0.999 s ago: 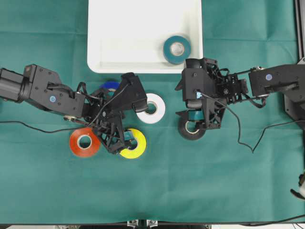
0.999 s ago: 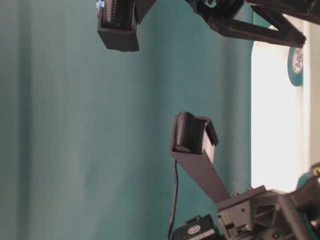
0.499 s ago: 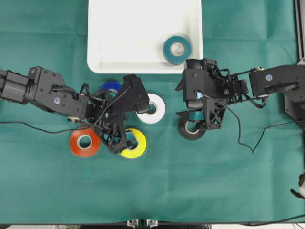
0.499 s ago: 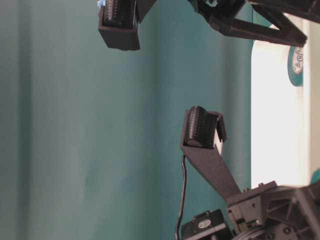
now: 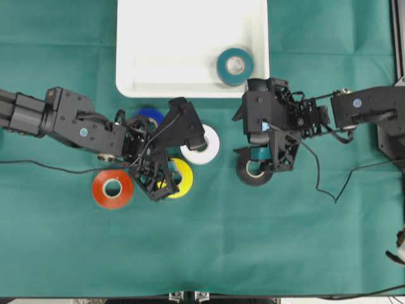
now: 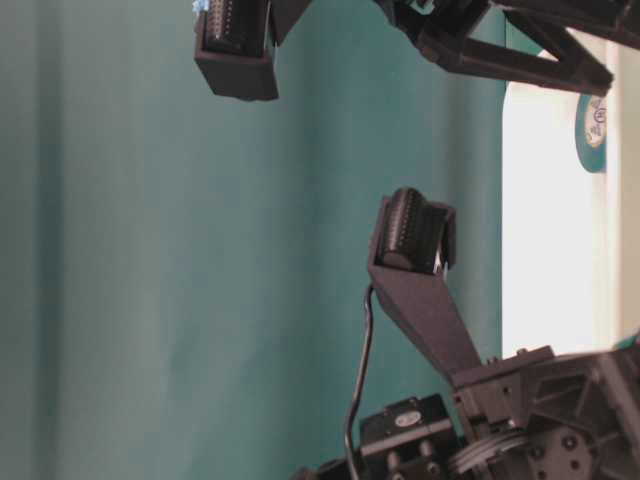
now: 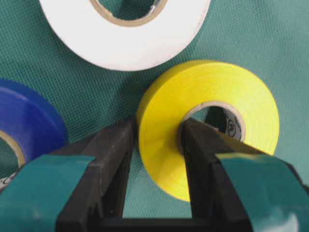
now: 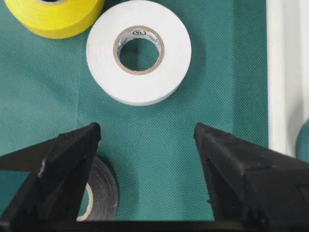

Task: Put the tape alternately from left to right into the white case.
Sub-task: 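Close the left gripper on the yellow tape roll's inner edge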

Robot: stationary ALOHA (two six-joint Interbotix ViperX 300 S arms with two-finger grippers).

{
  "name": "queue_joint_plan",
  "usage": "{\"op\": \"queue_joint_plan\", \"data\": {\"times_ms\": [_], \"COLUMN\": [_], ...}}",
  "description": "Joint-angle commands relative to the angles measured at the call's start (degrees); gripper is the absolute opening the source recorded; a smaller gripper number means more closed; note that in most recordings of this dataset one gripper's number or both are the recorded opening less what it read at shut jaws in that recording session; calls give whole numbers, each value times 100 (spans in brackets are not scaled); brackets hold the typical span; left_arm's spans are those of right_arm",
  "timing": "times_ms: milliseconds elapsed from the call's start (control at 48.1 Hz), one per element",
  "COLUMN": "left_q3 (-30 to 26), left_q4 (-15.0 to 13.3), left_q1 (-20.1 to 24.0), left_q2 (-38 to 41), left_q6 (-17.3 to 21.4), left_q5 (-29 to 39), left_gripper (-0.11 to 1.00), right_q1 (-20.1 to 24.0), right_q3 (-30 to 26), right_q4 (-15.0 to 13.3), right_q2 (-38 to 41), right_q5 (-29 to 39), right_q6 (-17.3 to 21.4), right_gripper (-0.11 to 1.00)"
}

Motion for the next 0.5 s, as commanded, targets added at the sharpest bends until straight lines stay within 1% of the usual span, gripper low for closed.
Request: {"op": "queue_joint_plan", "data": {"times_ms": [0,312,478], "left_q3": [-132,-211,-202], "left_q4": [-9,0,18], "left_q1": [-97,-105,-114], "left_q2": [-9,-79,-360], "left_q6": [-9,35,193], "left_q5": [132,229,281], "left_gripper": [-3,-3,-3], "right_q1": [9,9,9], "right_q3": [-44,-44,-44], "right_q4": [-18,-18,-18], "right_q2": [-53,-53,-53], "right_q5": [-53,-53,-53], "right_q6": [0,0,0], "right_gripper": [81,81,81]}}
